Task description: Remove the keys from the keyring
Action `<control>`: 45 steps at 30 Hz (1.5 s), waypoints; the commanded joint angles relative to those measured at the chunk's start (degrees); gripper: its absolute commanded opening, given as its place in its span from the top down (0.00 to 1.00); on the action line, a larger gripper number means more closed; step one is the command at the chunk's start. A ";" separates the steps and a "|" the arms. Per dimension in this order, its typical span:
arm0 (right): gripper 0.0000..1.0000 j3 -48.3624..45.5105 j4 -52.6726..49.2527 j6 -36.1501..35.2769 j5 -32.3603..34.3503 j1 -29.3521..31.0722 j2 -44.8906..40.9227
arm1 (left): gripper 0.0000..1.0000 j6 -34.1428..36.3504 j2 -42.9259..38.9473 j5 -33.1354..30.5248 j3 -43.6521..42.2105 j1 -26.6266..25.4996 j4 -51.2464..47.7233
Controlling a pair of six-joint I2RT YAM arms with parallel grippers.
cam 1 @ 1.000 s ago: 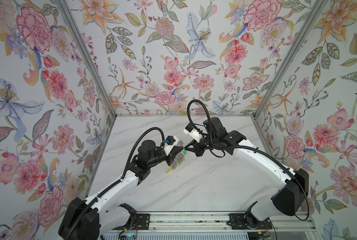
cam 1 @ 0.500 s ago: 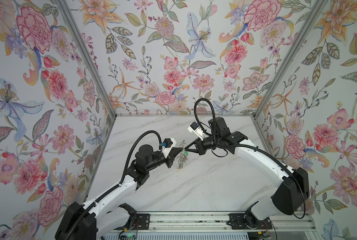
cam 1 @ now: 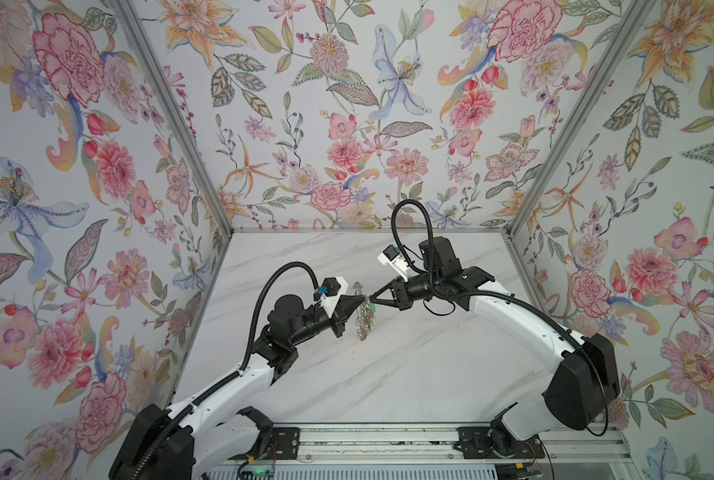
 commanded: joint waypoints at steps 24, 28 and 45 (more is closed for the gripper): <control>1.00 5.67 -13.13 -6.96 9.30 6.20 5.59 | 1.00 -6.73 2.68 0.89 1.82 0.37 17.96; 1.00 7.52 -13.39 -7.68 13.40 7.87 5.30 | 1.00 -9.61 4.46 0.85 1.75 0.37 23.62; 1.00 9.81 -13.89 -11.22 37.02 6.72 -0.44 | 0.67 -4.36 0.98 -2.23 -0.46 0.38 9.98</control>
